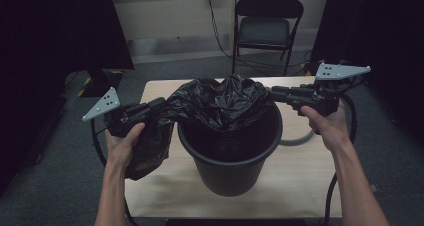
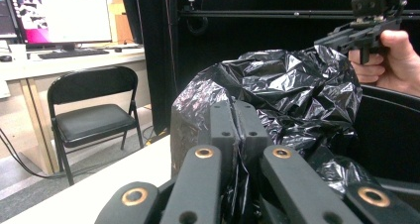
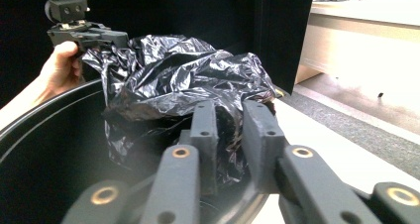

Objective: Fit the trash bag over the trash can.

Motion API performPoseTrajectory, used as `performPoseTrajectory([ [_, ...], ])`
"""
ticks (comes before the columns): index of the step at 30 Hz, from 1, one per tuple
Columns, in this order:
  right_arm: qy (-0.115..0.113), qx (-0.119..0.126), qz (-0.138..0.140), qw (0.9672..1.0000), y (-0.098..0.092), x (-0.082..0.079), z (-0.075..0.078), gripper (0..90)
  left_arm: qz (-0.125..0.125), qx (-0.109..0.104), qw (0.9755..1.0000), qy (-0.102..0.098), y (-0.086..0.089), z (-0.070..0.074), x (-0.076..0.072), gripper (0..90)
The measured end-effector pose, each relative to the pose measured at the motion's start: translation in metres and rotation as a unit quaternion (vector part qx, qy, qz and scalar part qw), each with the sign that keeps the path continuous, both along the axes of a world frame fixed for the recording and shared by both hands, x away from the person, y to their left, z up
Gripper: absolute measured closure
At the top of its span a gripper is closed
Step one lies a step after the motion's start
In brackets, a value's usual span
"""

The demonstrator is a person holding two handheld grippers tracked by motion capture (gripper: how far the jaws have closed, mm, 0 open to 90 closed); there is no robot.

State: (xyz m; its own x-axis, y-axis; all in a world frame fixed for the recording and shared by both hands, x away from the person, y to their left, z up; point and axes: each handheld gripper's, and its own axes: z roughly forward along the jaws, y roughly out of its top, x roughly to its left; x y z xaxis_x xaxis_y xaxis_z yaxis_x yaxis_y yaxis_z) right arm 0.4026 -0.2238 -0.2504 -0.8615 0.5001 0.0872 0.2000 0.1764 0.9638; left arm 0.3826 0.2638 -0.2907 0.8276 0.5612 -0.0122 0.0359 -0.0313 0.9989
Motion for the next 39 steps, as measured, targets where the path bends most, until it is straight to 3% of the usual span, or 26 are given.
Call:
performPoseTrajectory([
  [6, 0.010, -0.032, 0.032, 0.9989, 0.025, 0.006, -0.003, 89.2, -0.023, -0.031, 0.9992, -0.012, -0.015, 0.013, 0.005, 88.1],
  [10, 0.013, -0.064, 0.035, 0.9972, 0.044, 0.012, -0.004, 90.0, -0.044, -0.021, 0.9986, -0.021, -0.039, 0.024, 0.008, 87.9],
  [13, 0.019, -0.106, 0.045, 0.9931, 0.054, 0.013, -0.008, 90.0, -0.058, -0.008, 0.9981, -0.019, -0.053, 0.026, 0.008, 86.5],
  [14, 0.021, -0.110, 0.044, 0.9927, 0.054, 0.012, -0.008, 84.4, -0.061, 0.003, 0.9980, -0.018, -0.056, 0.025, 0.008, 86.2],
  [16, 0.024, -0.107, 0.045, 0.9930, 0.051, 0.011, -0.008, 74.7, -0.059, 0.016, 0.9980, -0.013, -0.059, 0.021, 0.010, 86.2],
  [19, 0.022, -0.100, 0.038, 0.9940, 0.045, 0.009, -0.008, 64.5, -0.056, 0.009, 0.9984, -0.007, -0.056, 0.016, 0.011, 86.2],
  [23, 0.018, -0.079, 0.024, 0.9964, 0.037, 0.011, -0.007, 61.8, -0.060, 0.010, 0.9982, -0.001, -0.058, 0.017, 0.011, 86.5],
  [26, 0.012, -0.065, 0.022, 0.9975, 0.040, 0.014, -0.001, 57.3, -0.066, 0.020, 0.9975, -0.013, -0.067, 0.027, 0.009, 86.8],
  [29, -0.001, -0.063, 0.013, 0.9979, 0.054, 0.015, 0.011, 45.5, -0.076, 0.022, 0.9966, -0.023, -0.077, 0.040, 0.008, 86.8],
  [34, -0.020, -0.059, 0.026, 0.9977, 0.085, 0.015, 0.030, 30.8, -0.093, 0.034, 0.9946, -0.032, -0.096, 0.058, 0.009, 86.8],
  [39, -0.034, -0.047, 0.065, 0.9962, 0.110, 0.018, 0.038, 23.5, -0.094, 0.032, 0.9944, -0.035, -0.102, 0.068, 0.010, 86.9],
])
